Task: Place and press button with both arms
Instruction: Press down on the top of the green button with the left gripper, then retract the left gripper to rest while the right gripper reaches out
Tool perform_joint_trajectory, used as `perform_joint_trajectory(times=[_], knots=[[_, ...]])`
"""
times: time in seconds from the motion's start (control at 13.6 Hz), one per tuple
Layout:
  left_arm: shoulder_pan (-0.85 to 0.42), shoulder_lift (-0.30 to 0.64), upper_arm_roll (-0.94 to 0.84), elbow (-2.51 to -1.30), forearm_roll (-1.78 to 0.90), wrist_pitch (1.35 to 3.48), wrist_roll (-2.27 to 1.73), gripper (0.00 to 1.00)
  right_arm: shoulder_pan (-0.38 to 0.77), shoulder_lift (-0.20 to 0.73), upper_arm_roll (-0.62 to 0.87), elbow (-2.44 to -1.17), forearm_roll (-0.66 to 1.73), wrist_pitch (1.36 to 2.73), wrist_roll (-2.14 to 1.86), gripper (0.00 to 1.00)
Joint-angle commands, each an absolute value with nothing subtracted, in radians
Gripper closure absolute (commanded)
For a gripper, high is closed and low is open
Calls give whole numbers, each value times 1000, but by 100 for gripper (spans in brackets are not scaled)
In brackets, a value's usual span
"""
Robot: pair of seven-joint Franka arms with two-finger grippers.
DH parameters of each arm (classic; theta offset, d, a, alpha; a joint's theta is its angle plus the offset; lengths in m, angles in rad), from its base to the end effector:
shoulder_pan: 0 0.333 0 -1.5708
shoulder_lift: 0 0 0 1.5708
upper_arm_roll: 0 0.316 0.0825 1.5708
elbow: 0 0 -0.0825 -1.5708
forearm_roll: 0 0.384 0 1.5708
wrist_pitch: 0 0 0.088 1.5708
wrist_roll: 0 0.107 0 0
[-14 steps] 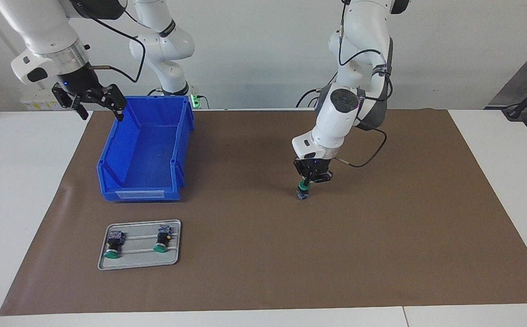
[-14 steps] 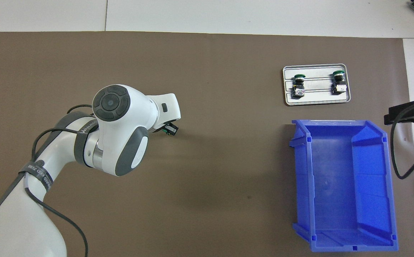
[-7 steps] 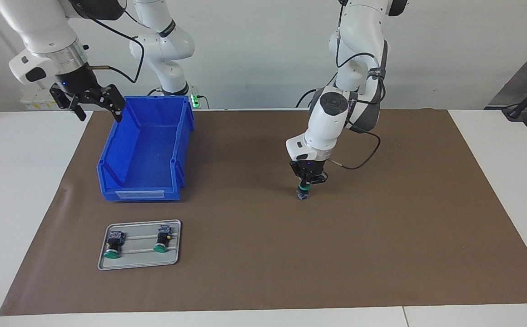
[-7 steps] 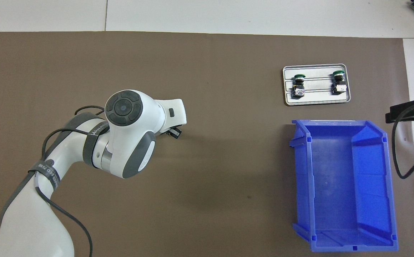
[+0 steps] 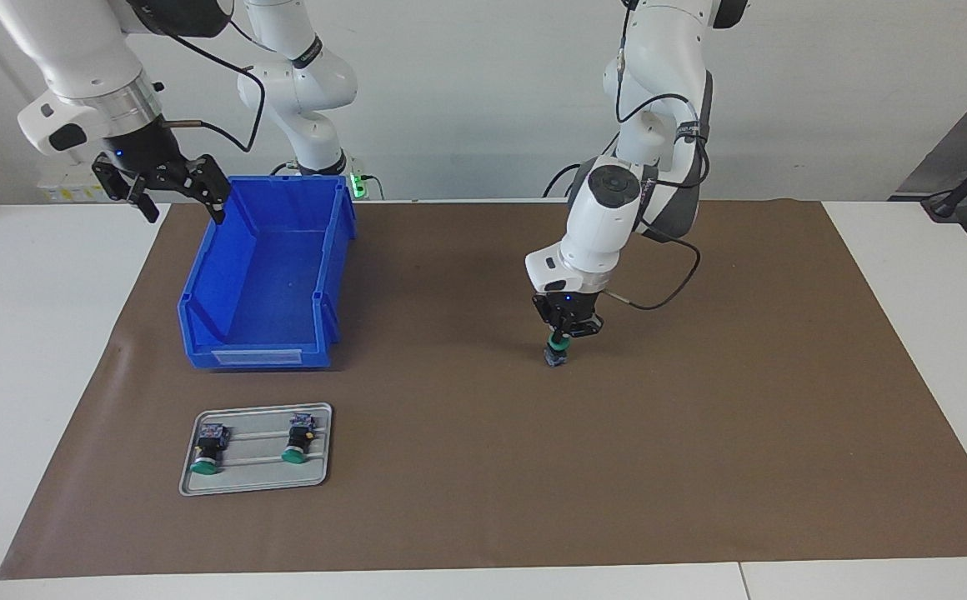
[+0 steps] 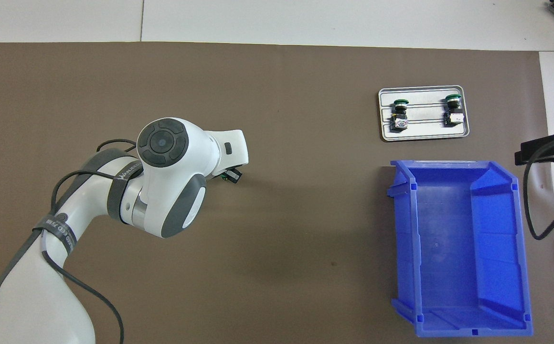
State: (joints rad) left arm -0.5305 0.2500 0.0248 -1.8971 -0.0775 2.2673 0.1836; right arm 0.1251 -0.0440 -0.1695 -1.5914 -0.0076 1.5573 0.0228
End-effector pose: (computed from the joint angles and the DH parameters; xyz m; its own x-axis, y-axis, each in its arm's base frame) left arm 0.5457 -0.3053 0.3831 0.7944 -0.5939 0.1274 -0.6021 -0.7976 0.0361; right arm 0.5391 -0.0269 0.6373 0.9977 -0.0672 0.0093 -0.0672 -0.9977 0.0000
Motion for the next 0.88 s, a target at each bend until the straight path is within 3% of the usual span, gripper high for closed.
perform_joint_trajectory(times=[0.0,0.07,0.22,0.29,0.81], knots=[[-520,189,52,-1882,-52,2186,166,100,121,-60,-167,-1611,0,1568,-6,0],[-511,167,67,-1884,-52,2172,169,77,121,-58,-167,-1611,0,1568,-6,0],[-457,144,69,-1891,-52,2151,169,11,121,-60,-167,-1611,0,1568,-5,0],[-425,131,69,-1896,-52,2125,169,0,121,-60,-167,-1609,-6,1568,-6,0],[-200,32,69,-1893,-52,1924,169,0,133,-80,-160,-1657,-20,1632,2,0]])
